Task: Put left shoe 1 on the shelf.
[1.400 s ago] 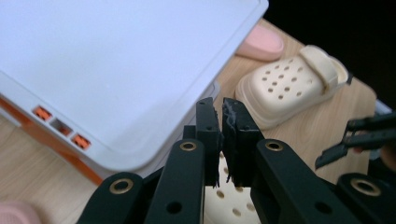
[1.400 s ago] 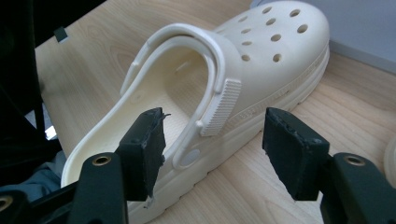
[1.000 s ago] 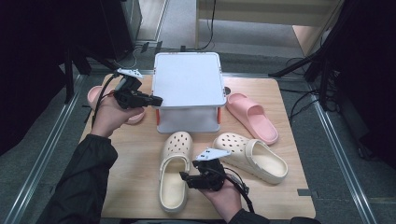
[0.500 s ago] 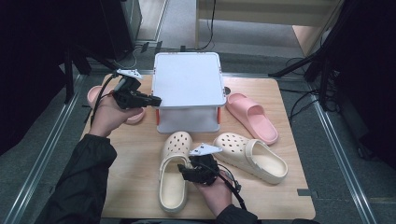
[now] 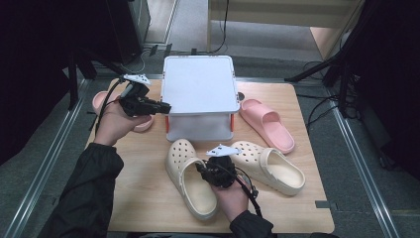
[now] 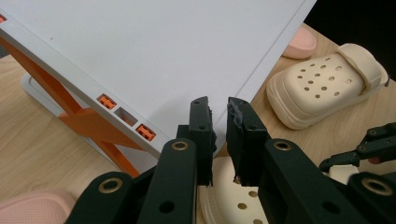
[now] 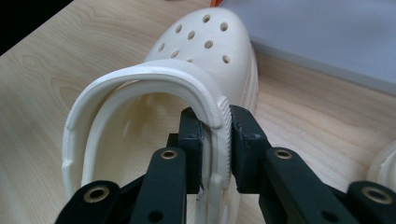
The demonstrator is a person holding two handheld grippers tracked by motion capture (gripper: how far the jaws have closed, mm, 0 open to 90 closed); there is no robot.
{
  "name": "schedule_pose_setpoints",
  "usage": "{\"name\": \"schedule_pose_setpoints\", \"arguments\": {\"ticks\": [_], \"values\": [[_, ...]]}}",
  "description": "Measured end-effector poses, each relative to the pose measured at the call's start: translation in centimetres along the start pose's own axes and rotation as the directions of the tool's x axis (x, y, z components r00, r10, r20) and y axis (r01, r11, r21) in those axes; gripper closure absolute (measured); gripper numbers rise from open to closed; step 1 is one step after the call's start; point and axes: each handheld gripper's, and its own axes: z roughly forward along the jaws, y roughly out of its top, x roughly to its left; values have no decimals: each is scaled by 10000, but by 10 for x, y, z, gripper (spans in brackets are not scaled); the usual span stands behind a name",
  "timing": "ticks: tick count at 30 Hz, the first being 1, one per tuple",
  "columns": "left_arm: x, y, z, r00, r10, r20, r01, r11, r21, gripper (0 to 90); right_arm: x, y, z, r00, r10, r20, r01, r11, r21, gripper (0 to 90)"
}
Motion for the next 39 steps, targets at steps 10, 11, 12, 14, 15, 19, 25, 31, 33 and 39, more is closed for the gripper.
{"name": "schedule_pose_setpoints", "arguments": {"ticks": [10, 11, 12, 14, 15, 19, 25, 31, 33, 39], "values": [[1, -1, 0, 10000, -42, 33, 42, 10000, -38, 798, -5, 26, -13, 9999, 169, 22, -166, 9954, -942, 786], [1, -1, 0, 10000, -49, 37, 49, 10000, -38, 798, -6, 29, -13, 9998, 180, 91, -170, 9947, -1014, 786], [1, -1, 0, 10000, -53, 45, 53, 10000, -33, 797, -8, 33, -13, 9997, 173, 171, -154, 9942, -1062, 786], [1, -1, 0, 10000, -63, 57, 63, 10000, -52, 798, -12, 39, -11, 9992, 214, 324, -176, 9934, -1134, 786], [1, -1, 0, 10000, -65, 67, 65, 10000, -61, 798, -14, 43, -10, 9990, 248, 372, -204, 9933, -1140, 785], [1, -1, 0, 10000, -38, 70, 39, 10000, -74, 799, -23, 57, 0, 9981, 309, 532, -243, 9925, -1199, 785], [2, -1, 0, 9999, -38, 97, 39, 10000, -86, 799, -36, 70, 21, 9930, 603, 1014, -476, 9912, -1233, 783], [2, -2, 0, 9999, -14, 118, 15, 10000, -97, 800, -41, 73, 44, 9883, 733, 1341, -593, 9926, -1060, 783], [2, -2, 0, 9999, -5, 110, 6, 9999, -100, 800, -42, 72, 50, 9870, 754, 1417, -617, 9932, -989, 782], [2, -2, 0, 9999, 28, 97, -26, 9999, -134, 800, -40, 68, 55, 9882, 438, 1466, -317, 9959, -842, 767]]}}
